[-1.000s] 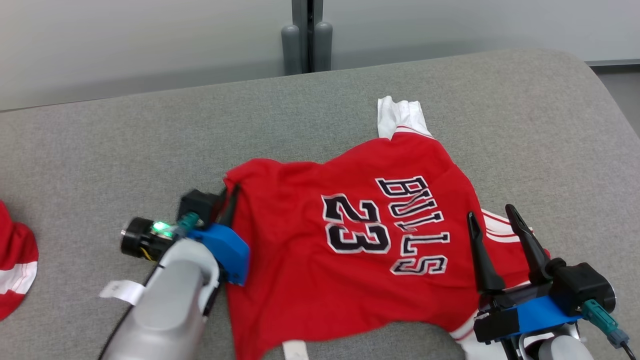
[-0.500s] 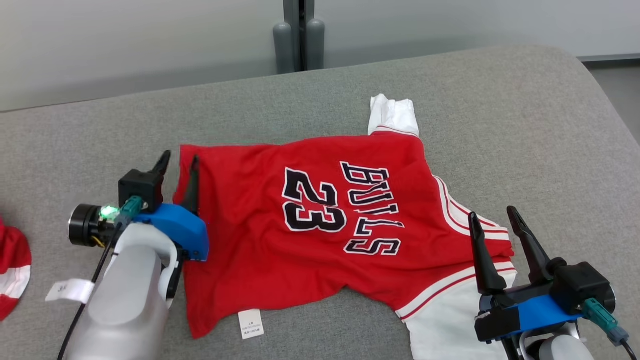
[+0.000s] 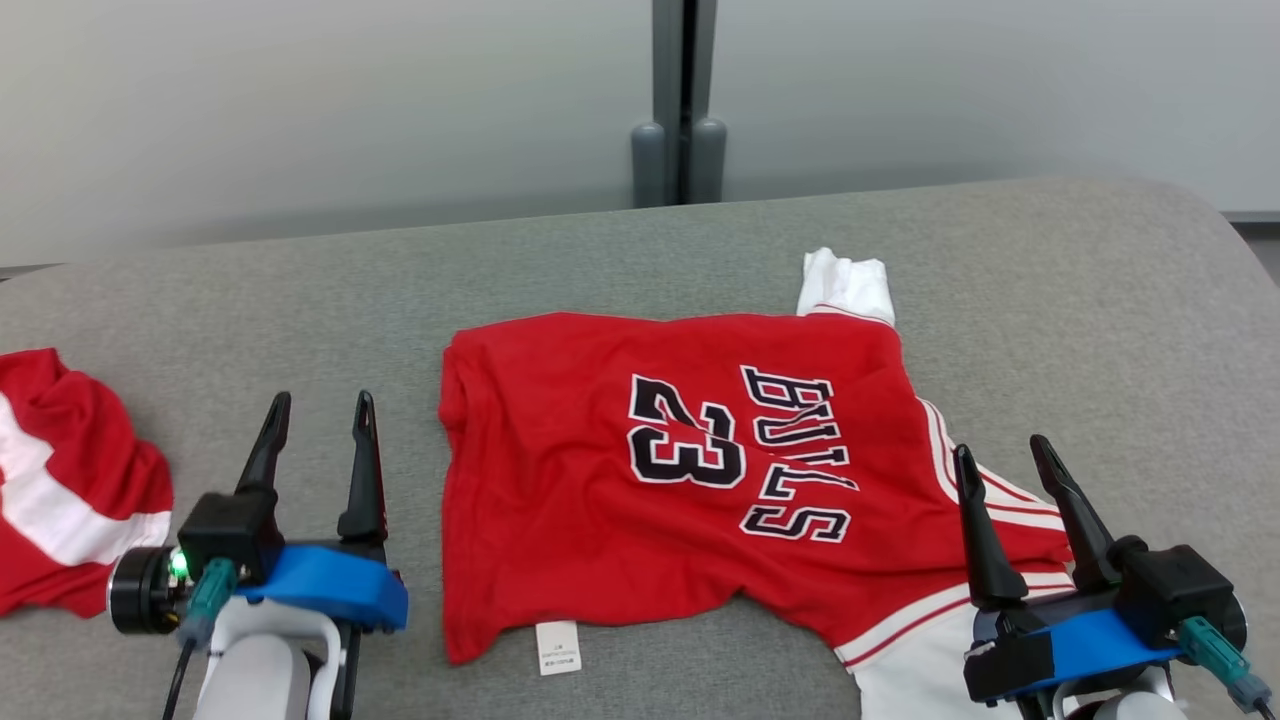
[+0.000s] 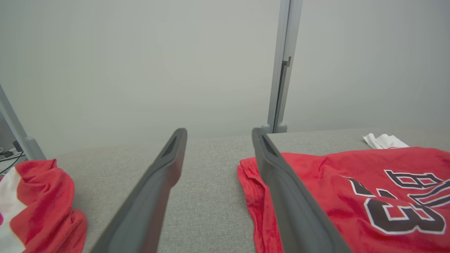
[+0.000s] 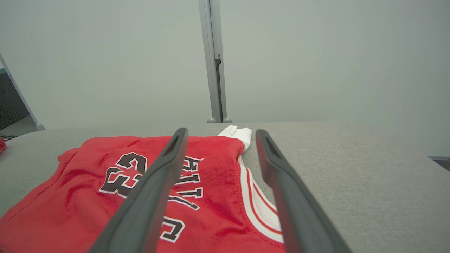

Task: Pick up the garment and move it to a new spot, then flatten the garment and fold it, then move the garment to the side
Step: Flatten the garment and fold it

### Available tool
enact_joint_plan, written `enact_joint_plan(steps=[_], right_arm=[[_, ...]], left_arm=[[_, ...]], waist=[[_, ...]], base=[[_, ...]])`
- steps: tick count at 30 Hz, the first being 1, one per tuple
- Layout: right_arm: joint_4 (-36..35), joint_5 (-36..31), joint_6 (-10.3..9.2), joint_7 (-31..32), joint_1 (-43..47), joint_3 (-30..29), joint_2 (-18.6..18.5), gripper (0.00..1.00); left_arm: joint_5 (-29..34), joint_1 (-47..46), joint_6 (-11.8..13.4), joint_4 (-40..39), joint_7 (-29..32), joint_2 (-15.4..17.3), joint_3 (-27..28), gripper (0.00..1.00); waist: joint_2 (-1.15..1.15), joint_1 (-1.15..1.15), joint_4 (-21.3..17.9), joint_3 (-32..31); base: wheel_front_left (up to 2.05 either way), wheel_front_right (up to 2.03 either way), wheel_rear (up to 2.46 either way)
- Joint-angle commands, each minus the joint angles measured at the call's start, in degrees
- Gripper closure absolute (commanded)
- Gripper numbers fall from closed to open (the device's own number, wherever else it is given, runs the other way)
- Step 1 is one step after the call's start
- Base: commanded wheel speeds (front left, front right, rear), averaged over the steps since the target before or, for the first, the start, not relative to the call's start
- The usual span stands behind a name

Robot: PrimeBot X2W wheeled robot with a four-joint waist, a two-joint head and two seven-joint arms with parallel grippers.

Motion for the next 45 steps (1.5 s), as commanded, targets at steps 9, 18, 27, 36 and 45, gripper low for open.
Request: enact_joint_plan(steps=[9, 18, 27, 36, 45], right_arm=[[-0.63, -0.15, 0.01, -0.18, 2.17, -0.58, 0.01, 0.0], [-0.27, -0.29, 0.01, -0.18, 3.66, -0.49, 0.05, 0.0], [0.42, -0.5, 0.01, -0.18, 5.63, -0.75, 0.06, 0.0], [0.78, -0.54, 0.01, -0.18, 5.7, -0.62, 0.07, 0.0], [1.16, -0.56, 0.01, -0.18, 5.62, -0.44, 0.07, 0.0]], left_arm=[[3.45, 10.74, 0.37, -11.34, -0.14, -1.99, 3.43, 0.0], [4.86, 16.57, 1.29, -14.92, -0.14, -3.25, 4.81, 0.0], [5.61, 18.45, 1.63, -14.6, -0.14, -3.85, 5.6, 0.0], [6.03, 18.23, 1.15, -13.85, -0.14, -4.07, 6.36, 0.0], [6.37, 17.87, 0.83, -13.49, -0.14, -4.2, 6.88, 0.0]], waist=[[0.0, 0.01, 3.52, -2.12], [0.0, 0.01, 4.0, -3.99], [0.0, 0.01, 4.01, -5.46], [0.0, 0.01, 3.96, -5.49], [0.0, 0.01, 3.78, -5.44]], base=[[0.0, 0.0, 0.0], [0.0, 0.0, 0.0], [0.0, 0.0, 0.0], [0.0, 0.0, 0.0], [0.0, 0.0, 0.0]])
